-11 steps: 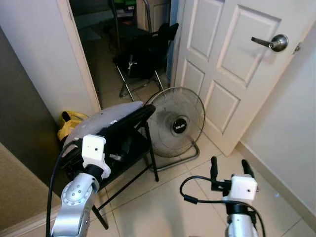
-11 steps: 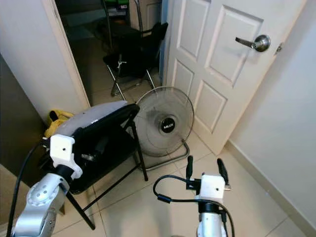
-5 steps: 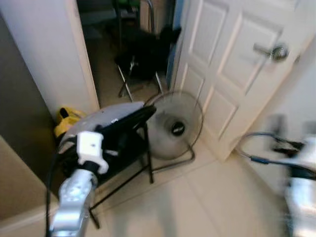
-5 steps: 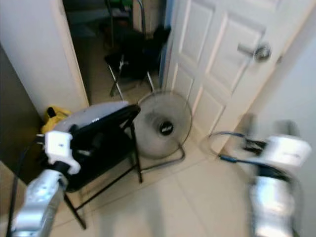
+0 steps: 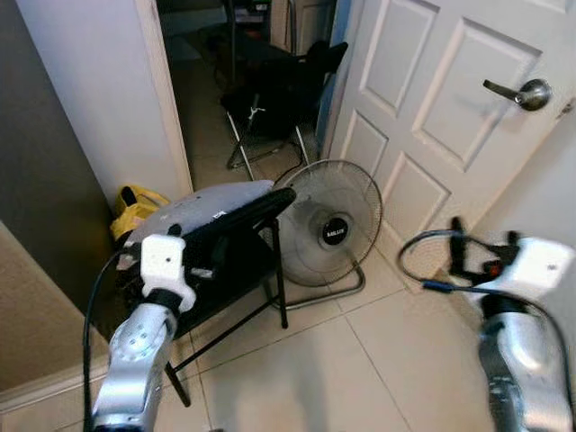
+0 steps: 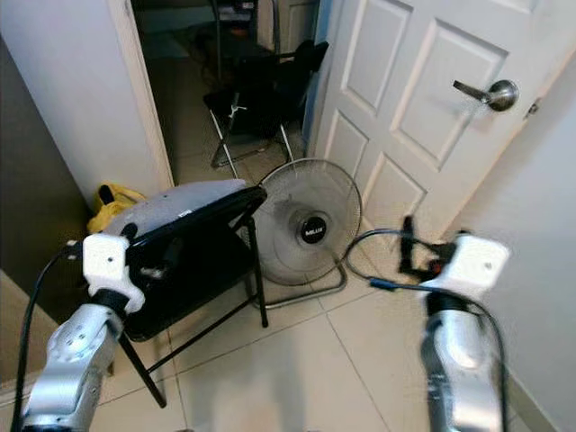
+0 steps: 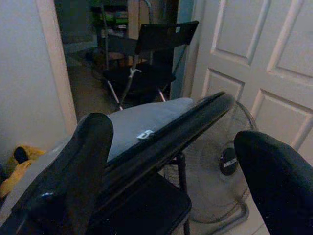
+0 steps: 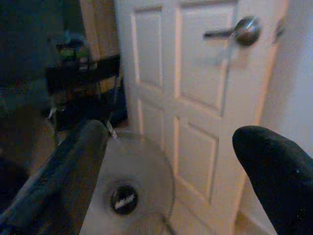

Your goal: Clean up the room

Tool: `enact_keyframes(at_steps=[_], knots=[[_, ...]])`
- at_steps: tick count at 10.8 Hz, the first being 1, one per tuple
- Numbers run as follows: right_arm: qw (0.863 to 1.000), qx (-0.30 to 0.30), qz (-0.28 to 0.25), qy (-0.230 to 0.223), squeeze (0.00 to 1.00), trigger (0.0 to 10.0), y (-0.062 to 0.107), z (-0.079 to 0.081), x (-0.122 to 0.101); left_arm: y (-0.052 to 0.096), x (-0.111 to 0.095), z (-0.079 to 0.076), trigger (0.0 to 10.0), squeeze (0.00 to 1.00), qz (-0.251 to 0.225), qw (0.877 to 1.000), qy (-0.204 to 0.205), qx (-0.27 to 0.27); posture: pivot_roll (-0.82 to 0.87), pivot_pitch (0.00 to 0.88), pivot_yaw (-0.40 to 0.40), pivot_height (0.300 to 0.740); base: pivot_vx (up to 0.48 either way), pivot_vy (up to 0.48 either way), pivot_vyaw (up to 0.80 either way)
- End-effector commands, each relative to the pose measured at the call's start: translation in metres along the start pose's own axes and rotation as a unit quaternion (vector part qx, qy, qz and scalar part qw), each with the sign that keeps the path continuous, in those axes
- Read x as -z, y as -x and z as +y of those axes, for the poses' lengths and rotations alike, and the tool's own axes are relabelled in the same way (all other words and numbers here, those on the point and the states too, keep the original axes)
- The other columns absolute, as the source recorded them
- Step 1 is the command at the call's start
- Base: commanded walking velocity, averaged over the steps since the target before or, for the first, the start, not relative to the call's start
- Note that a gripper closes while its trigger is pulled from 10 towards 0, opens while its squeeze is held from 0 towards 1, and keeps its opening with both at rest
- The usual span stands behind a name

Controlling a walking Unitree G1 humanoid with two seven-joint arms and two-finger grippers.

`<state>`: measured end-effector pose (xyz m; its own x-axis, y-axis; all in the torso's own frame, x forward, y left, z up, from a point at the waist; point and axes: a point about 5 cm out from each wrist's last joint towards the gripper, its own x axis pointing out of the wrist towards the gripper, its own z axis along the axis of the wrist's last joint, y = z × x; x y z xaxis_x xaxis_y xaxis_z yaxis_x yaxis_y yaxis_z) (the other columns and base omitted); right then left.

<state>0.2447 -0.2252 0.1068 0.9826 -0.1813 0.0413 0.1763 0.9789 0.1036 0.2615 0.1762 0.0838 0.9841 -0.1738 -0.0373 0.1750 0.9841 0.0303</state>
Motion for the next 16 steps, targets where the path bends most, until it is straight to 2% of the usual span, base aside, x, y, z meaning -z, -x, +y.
enact_keyframes(at_steps=[1, 2, 3, 5, 7, 9, 16], knots=[[1.0, -0.012, 0.026, -0.005, 0.0, 10.0, -0.003, 0.002, 0.005, -0.001, -0.004, -0.013, 10.0, 0.0, -0.004, 1.0, -0.009, 0.026, 0.0, 0.0, -0.055, 0.74, 0.0, 0.0, 0.0], [0.999, -0.015, 0.031, -0.006, 0.0, 10.0, -0.004, 0.003, 0.007, 0.0, -0.004, -0.014, 10.0, 0.0, -0.006, 1.0, -0.007, 0.025, 0.0, 0.0, -0.056, 0.74, 0.0, 0.0, 0.0], [0.998, -0.033, 0.049, -0.006, 0.0, 10.0, -0.008, 0.008, 0.012, 0.0, 0.0, -0.011, 10.0, 0.0, -0.005, 1.0, 0.011, -0.007, 0.02, 0.0, -0.071, 0.74, 0.0, 0.0, 0.0], [0.997, -0.053, 0.062, 0.002, 0.0, 10.0, -0.006, 0.018, 0.018, 0.0, 0.002, -0.015, 10.0, 0.0, 0.0, 1.0, 0.009, -0.003, 0.02, 0.0, -0.071, 0.74, 0.0, 0.0, 0.0], [0.992, -0.1, 0.077, 0.014, 0.0, 10.0, 0.0, 0.032, 0.022, 0.001, -0.001, -0.014, 10.0, 0.0, 0.007, 1.0, 0.0, 0.006, 0.01, 0.0, -0.066, 0.74, 0.0, 0.0, 0.0], [0.991, -0.1, 0.084, 0.017, 0.01, 10.0, 0.008, 0.033, 0.027, -0.002, -0.003, -0.014, 10.0, 0.0, 0.005, 1.0, 0.0, 0.01, 0.0, 0.0, -0.058, 0.74, 0.0, 0.0, 0.0], [0.991, -0.1, 0.084, 0.017, 0.01, 10.0, 0.008, 0.033, 0.027, -0.002, -0.003, -0.014, 10.0, 0.0, 0.005, 1.0, 0.0, 0.01, 0.0, 0.0, -0.058, 0.74, 0.0, 0.0, 0.0]])
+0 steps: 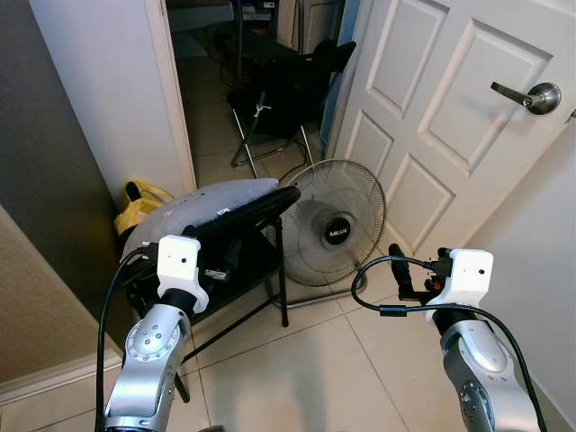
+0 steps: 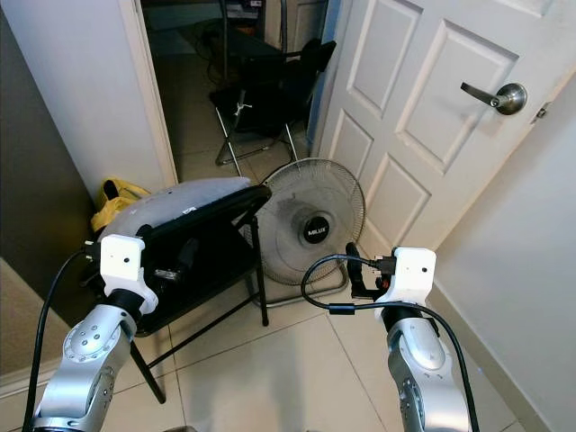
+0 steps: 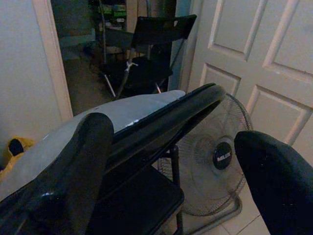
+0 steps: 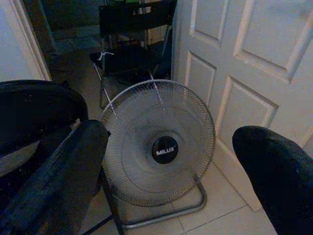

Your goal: Clean up the room

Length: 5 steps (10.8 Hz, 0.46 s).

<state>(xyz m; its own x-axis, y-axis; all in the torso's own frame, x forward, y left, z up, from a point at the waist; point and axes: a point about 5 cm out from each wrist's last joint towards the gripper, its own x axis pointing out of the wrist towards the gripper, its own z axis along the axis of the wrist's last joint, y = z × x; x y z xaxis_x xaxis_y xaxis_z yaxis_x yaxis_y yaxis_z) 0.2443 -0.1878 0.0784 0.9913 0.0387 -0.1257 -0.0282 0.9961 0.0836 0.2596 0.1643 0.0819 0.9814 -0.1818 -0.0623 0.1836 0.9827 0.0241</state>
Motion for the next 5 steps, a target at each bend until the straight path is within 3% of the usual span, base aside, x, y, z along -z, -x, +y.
enact_keyframes(at_steps=[1, 4, 5], knots=[[1.0, 0.003, -0.009, 0.003, 0.01, 10.0, 0.001, -0.001, -0.005, -0.002, -0.005, -0.002, 10.0, 0.0, -0.007, 1.0, -0.003, 0.006, 0.0, 0.0, -0.058, 0.74, 0.0, 0.0, 0.0], [1.0, 0.003, -0.009, 0.003, 0.01, 10.0, 0.001, -0.001, -0.005, -0.002, -0.005, -0.002, 10.0, 0.0, -0.007, 1.0, -0.003, 0.006, 0.0, 0.0, -0.058, 0.74, 0.0, 0.0, 0.0], [1.0, 0.002, -0.009, 0.002, 0.0, 10.0, -0.015, 0.003, -0.003, -0.009, -0.011, 0.006, 10.0, 0.0, -0.01, 1.0, -0.026, -0.006, 0.1, 0.0, -0.061, 0.74, 0.0, 0.0, 0.0]])
